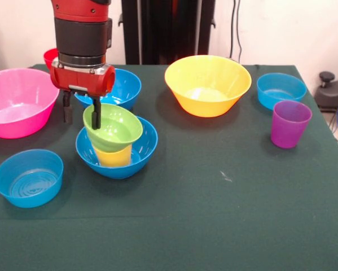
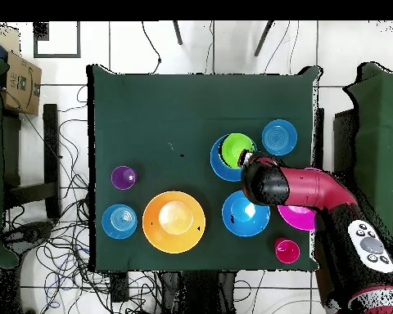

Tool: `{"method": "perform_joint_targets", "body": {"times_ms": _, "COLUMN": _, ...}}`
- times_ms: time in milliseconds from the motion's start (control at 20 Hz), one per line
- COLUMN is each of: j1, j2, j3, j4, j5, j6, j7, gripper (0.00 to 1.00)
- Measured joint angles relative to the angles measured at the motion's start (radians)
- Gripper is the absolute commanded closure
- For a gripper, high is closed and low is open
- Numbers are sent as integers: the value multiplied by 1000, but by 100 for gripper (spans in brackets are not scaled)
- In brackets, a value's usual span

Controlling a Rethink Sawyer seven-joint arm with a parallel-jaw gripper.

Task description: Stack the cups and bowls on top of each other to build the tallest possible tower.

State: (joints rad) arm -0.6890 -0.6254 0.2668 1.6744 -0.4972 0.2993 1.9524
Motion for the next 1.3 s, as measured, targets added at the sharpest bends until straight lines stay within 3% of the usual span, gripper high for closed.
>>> {"method": "perform_joint_targets", "body": {"times_ms": 700, "j1": 0, "j2": -73, "j3": 0, "j4": 45, "j5": 32, "j6": 0, "j7": 0, "gripper": 0}}
{"method": "perform_joint_targets", "body": {"times_ms": 1300, "j1": 1, "j2": -89, "j3": 0, "j4": 53, "j5": 39, "j6": 0, "j7": 0, "gripper": 0}}
